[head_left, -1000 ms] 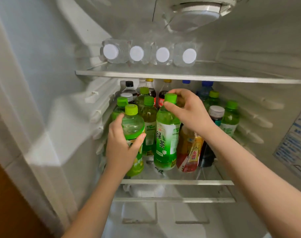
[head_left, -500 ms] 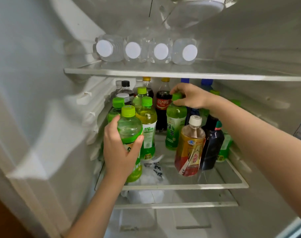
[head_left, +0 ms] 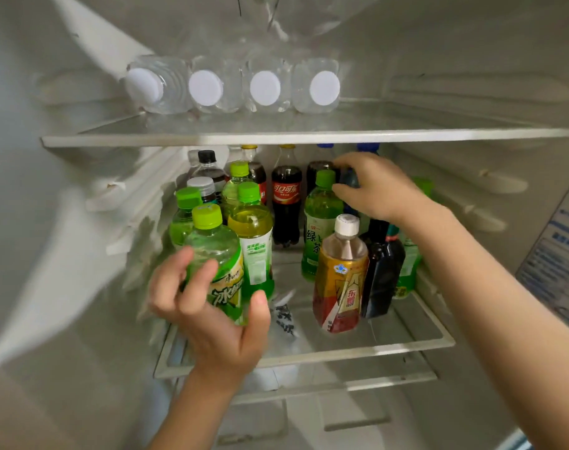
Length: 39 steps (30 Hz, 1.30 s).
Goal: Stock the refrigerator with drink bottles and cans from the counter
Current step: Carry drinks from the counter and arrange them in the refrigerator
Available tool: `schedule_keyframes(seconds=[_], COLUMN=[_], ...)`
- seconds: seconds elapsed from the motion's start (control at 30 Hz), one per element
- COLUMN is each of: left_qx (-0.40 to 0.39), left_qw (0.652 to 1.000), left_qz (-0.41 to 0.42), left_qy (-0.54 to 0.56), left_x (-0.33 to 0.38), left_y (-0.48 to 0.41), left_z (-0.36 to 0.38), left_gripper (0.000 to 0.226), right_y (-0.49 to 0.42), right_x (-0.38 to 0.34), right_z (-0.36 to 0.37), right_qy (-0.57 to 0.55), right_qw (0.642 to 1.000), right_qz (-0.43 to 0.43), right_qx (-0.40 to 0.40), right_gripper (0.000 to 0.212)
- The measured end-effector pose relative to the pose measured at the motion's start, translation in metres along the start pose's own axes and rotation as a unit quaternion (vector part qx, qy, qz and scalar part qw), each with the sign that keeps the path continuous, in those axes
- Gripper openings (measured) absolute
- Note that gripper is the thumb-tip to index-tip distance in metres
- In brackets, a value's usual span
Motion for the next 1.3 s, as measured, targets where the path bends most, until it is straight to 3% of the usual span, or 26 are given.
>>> schedule_keyframes(seconds=[0.13,0.23,0.4,0.5,0.6,0.67,0.73,0.87,0.93,1.03,1.3], left_qx=[-0.005,-0.068,-0.171,-0.246,-0.276,-0.281,-0.300,-0.322,-0.331,-0.321,-0.294], left_qw=[0.987,0.963,0.889,0.848,0.805,0.791,0.803,0.850,0.833,0.776,0.727], left_qz=[-0.005,-0.099,-0.320,-0.376,-0.408,-0.406,-0.371,-0.270,-0.290,-0.370,-0.401], left_qy=[0.158,0.241,0.279,0.282,0.330,0.361,0.357,0.318,0.335,0.398,0.473], left_x=[0.016,0.007,-0.025,-0.032,-0.022,-0.013,-0.002,0.014,0.015,0.019,0.049], left_y=[-0.008,0.000,0.038,0.058,0.067,0.070,0.072,0.079,0.093,0.112,0.122], left_z=[0.027,0.069,0.136,0.170,0.192,0.197,0.193,0.178,0.178,0.183,0.208], left_gripper=[0.029,0.026,0.029,0.042,0.054,0.072,0.091,0.091,0.086,0.068,0.065], right_y=[0.085,0.122,0.117,0.106,0.101,0.102,0.105,0.120,0.124,0.126,0.132], right_x=[0.018,0.049,0.076,0.085,0.089,0.091,0.092,0.103,0.111,0.121,0.131], right_z=[-0.031,-0.017,0.003,0.013,0.021,0.019,0.013,0.006,0.003,-0.003,-0.009], right_qy=[-0.161,-0.214,-0.249,-0.287,-0.254,-0.242,-0.244,-0.257,-0.252,-0.239,-0.194], right_qw=[0.961,0.936,0.935,0.925,0.935,0.937,0.935,0.924,0.923,0.926,0.919], right_qz=[-0.041,0.019,0.094,0.139,0.159,0.153,0.141,0.140,0.155,0.160,0.189], right_qx=[0.221,0.281,0.236,0.205,0.190,0.202,0.217,0.245,0.245,0.244,0.288], right_gripper=[0.024,0.024,0.047,0.062,0.058,0.053,0.051,0.050,0.051,0.052,0.052])
Point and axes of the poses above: each hand's wrist, its own y-axis away from the middle knuckle, its own z-axis out of the palm, x = y × z, the point moved 10 cm from there along -y, towards the middle knuckle, and after that the axes turned 15 degrees about z, right-handed, at the moved point
